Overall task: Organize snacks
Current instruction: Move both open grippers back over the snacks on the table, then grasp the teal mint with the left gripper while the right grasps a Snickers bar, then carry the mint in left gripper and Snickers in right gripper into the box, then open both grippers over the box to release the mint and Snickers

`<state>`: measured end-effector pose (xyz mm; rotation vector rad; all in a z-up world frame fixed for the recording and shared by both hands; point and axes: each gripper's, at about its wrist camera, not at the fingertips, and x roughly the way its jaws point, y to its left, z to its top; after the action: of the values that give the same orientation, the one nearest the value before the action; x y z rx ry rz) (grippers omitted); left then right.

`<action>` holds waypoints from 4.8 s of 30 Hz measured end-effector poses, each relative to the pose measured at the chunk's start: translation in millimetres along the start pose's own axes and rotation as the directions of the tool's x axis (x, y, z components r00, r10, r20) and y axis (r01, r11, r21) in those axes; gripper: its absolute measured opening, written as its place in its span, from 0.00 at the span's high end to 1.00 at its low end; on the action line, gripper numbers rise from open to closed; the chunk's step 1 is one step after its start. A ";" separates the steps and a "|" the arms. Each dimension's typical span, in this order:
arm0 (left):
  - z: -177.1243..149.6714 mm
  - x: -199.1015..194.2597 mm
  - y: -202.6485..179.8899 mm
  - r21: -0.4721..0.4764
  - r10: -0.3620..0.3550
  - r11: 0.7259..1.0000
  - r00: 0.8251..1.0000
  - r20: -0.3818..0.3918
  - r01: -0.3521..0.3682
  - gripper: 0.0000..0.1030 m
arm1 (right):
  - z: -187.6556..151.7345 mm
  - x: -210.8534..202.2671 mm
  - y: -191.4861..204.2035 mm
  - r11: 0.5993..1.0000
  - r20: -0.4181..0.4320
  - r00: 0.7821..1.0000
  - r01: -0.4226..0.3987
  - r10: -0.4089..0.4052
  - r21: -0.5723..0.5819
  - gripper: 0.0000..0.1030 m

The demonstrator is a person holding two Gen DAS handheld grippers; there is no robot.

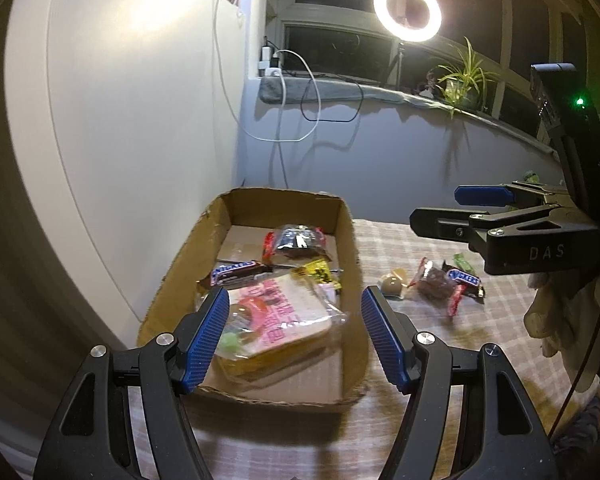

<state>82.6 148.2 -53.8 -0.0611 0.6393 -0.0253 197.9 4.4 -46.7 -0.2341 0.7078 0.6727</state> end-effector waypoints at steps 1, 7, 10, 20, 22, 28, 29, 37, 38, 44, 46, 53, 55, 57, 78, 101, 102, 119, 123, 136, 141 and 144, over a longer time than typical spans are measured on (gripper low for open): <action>-0.1 -0.4 -2.7 0.003 -0.003 1.000 1.000 -0.001 0.003 0.34 | -2.3 -3.9 -5.5 1.000 0.002 1.000 0.004 -0.004 0.006 0.08; -4.4 -2.5 -19.7 0.005 -0.042 0.999 0.999 -0.015 0.042 0.34 | -17.7 -23.8 -36.9 0.999 0.003 0.999 0.032 -0.032 0.034 0.08; -8.5 -0.4 -30.7 0.009 -0.070 0.997 0.997 -0.033 0.070 0.34 | -28.1 -32.7 -58.1 0.997 0.001 0.999 0.050 -0.050 0.055 0.08; -37.1 17.9 -79.5 0.039 -0.174 0.983 0.974 -0.146 0.181 0.38 | -70.5 -29.7 -116.7 0.992 -0.082 0.994 0.079 -0.071 0.100 0.08; -43.2 26.2 -89.6 0.050 -0.190 0.978 0.966 -0.177 0.202 0.42 | -77.0 -24.5 -119.2 0.994 -0.101 0.993 0.065 -0.057 0.084 0.09; -50.0 47.9 -107.0 0.092 -0.190 0.972 0.953 -0.236 0.217 0.47 | -88.7 -4.5 -121.6 1.000 -0.171 0.985 0.002 0.000 0.013 0.42; -49.9 53.1 -110.0 0.106 -0.185 0.971 0.951 -0.246 0.216 0.47 | -89.5 -0.9 -122.1 1.000 -0.179 0.984 -0.004 0.004 0.004 0.43; -52.0 85.2 -122.0 0.199 -0.129 0.961 0.945 -0.301 0.194 0.47 | -93.9 23.4 -133.0 0.999 -0.219 0.974 -0.054 0.054 0.007 0.52; -53.0 87.2 -123.7 0.213 -0.126 0.957 0.944 -0.305 0.196 0.47 | -94.5 25.7 -133.4 0.998 -0.222 0.973 -0.059 0.059 0.007 0.52; -54.5 96.9 -126.3 0.246 -0.120 0.948 0.940 -0.321 0.204 0.46 | -96.4 39.9 -131.4 0.996 -0.238 0.968 -0.090 0.084 -0.016 0.54; -52.7 99.4 -125.9 0.242 -0.126 0.947 0.938 -0.324 0.211 0.46 | -96.7 45.6 -131.0 0.996 -0.243 0.967 -0.084 0.075 -0.027 0.54; -54.7 95.7 -128.9 0.252 -0.161 0.935 0.933 -0.323 0.248 0.51 | -103.2 54.5 -129.0 0.996 -0.260 0.964 -0.079 0.063 -0.052 0.61; -55.1 95.0 -129.9 0.258 -0.162 0.933 0.933 -0.322 0.251 0.53 | -103.5 54.6 -129.7 0.996 -0.262 0.963 -0.075 0.058 -0.054 0.62; -56.3 92.9 -130.8 0.267 -0.166 0.929 0.934 -0.317 0.256 0.58 | -103.0 54.8 -128.8 0.996 -0.265 0.963 -0.062 0.043 -0.063 0.67; -50.3 67.9 -121.7 0.216 -0.191 0.944 0.948 -0.255 0.248 0.68 | -105.8 18.0 -130.6 1.000 -0.209 0.978 -0.018 0.016 -0.006 0.71; -10.7 14.0 -48.0 0.117 -0.135 0.983 0.989 -0.067 0.142 0.68 | -40.6 -22.6 -54.7 0.996 -0.084 0.996 -0.042 0.036 -0.075 0.71; -9.2 13.8 -42.0 0.109 -0.126 0.985 0.990 -0.062 0.133 0.68 | -36.7 -20.0 -49.1 0.996 -0.082 0.996 -0.046 0.040 -0.080 0.71; 3.7 19.2 29.1 0.009 -0.029 1.000 1.000 -0.010 0.029 0.68 | 7.2 35.0 8.2 0.989 -0.094 0.991 -0.103 0.092 -0.110 0.71; 4.7 23.3 35.2 0.004 -0.014 1.000 1.000 -0.009 0.014 0.68 | 11.6 49.1 16.5 0.987 -0.106 0.990 -0.109 0.096 -0.118 0.71; 6.0 33.3 45.4 -0.004 0.001 1.000 1.000 -0.012 -0.001 0.68 | 21.3 86.0 24.0 0.986 -0.142 0.984 -0.125 0.108 -0.113 0.71; 6.8 35.5 45.5 -0.001 0.006 1.000 1.000 -0.013 -0.006 0.66 | 22.9 93.2 22.3 0.986 -0.149 0.982 -0.131 0.115 -0.104 0.71; 6.8 35.9 44.4 0.002 0.009 1.000 1.000 -0.012 -0.009 0.65 | 23.4 93.9 23.2 0.985 -0.142 0.983 -0.131 0.115 -0.110 0.71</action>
<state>115.6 191.4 -72.6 -0.0565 0.6512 -0.0175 247.9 77.8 -91.4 -0.3502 0.8176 0.8237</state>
